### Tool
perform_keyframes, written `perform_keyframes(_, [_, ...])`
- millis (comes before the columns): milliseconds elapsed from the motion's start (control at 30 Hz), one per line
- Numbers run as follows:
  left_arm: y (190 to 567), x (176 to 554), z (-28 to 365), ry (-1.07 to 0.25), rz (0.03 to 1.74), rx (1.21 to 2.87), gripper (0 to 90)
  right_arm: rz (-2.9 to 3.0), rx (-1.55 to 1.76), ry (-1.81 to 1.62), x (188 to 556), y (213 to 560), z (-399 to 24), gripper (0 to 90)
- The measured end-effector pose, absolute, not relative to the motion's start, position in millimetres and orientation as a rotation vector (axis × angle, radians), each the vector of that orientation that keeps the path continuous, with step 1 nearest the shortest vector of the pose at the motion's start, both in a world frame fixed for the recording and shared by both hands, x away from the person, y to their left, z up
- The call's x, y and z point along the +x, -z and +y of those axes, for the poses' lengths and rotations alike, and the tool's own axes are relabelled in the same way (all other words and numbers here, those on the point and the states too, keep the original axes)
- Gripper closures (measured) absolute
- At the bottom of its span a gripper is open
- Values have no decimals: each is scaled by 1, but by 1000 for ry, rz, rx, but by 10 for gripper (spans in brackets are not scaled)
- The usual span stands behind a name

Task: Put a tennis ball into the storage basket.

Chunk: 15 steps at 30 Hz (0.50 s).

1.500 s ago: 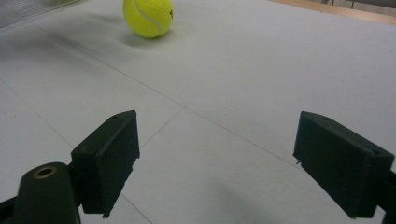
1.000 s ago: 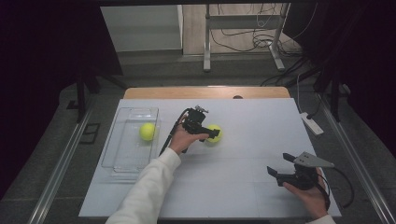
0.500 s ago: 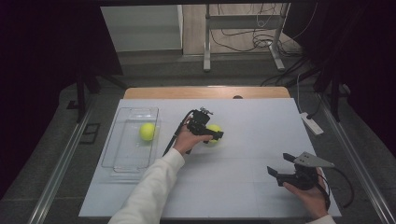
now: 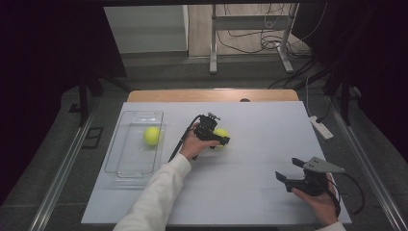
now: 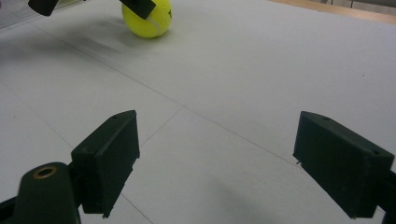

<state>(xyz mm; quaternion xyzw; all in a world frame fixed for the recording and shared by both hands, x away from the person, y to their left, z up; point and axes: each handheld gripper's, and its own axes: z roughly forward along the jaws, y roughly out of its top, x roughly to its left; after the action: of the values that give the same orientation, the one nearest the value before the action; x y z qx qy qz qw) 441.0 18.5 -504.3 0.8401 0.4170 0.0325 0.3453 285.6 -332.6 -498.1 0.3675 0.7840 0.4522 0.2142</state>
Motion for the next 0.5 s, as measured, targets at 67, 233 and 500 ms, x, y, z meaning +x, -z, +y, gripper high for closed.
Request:
perform_keyframes(67, [504,441,18,-98,1079,2184,247,2172,1017,-1255,285,498,-333,147])
perform_keyframes(233, [504,441,19,-100,1077,2186,266,2173,1018,-1258,285,498,-333,147])
perform_keyframes(500, [494,438,24,-134,1069,2173,271,2165,1020,-1262,284,497,-333,147])
